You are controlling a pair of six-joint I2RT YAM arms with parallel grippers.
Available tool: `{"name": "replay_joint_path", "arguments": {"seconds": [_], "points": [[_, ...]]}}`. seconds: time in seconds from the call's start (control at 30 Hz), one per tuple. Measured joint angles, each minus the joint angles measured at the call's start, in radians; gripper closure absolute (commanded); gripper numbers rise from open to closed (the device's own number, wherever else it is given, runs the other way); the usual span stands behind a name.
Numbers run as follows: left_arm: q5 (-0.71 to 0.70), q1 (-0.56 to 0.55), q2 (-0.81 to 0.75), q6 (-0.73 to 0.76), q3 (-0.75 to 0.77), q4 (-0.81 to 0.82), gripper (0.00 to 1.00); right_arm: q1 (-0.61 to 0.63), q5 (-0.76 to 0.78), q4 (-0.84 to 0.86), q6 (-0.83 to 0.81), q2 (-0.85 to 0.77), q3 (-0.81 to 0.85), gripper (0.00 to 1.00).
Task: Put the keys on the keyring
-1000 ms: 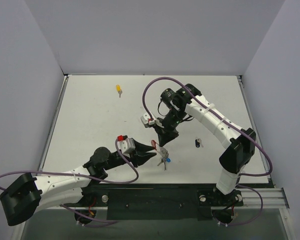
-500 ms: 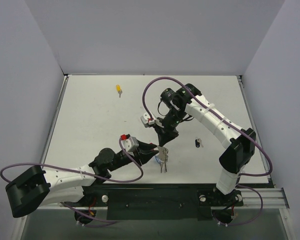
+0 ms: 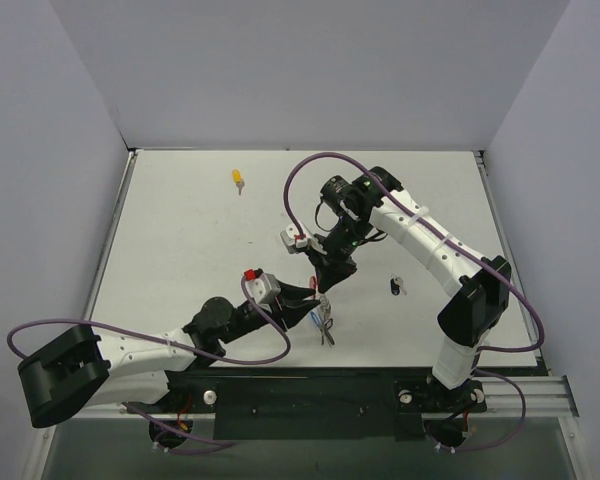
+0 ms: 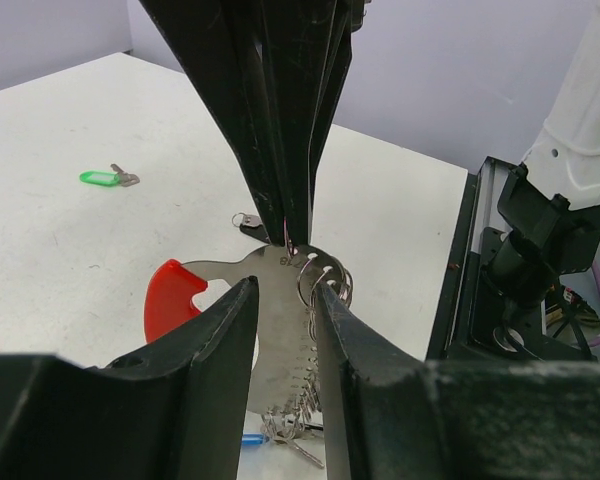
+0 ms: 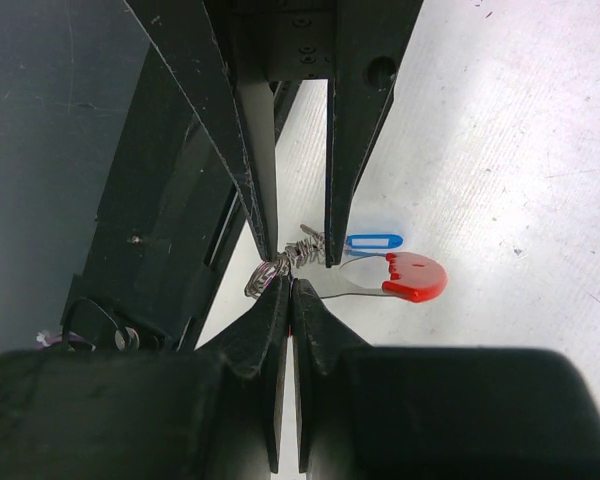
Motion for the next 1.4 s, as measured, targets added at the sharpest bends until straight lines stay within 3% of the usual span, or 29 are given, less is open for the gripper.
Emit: {"name": "replay_joint_path", "arguments": {"seconds": [0.4, 0.6, 0.93, 1.17, 1.4], "points": [[-0.002, -0.010, 0.022, -0.005, 0.002, 0.031, 0.60, 0.000, 0.000, 0.003, 0.021, 0.000, 0.000, 1.00], [0.005, -0.010, 0.022, -0.014, 0.002, 0.040, 0.50, 0.000, 0.000, 0.011, 0.035, 0.000, 0.000, 1.00], [0.021, -0.001, -0.050, -0.037, -0.002, 0.025, 0.42, 0.007, 0.000, 0.016, 0.045, 0.000, 0.000, 1.00], [0.035, 0.050, -0.084, -0.106, -0.003, -0.007, 0.53, 0.013, 0.000, 0.018, 0.046, 0.000, 0.000, 1.00], [0.047, 0.057, -0.023, -0.146, -0.003, -0.001, 0.55, 0.019, 0.000, 0.018, 0.048, 0.001, 0.000, 1.00]]}}
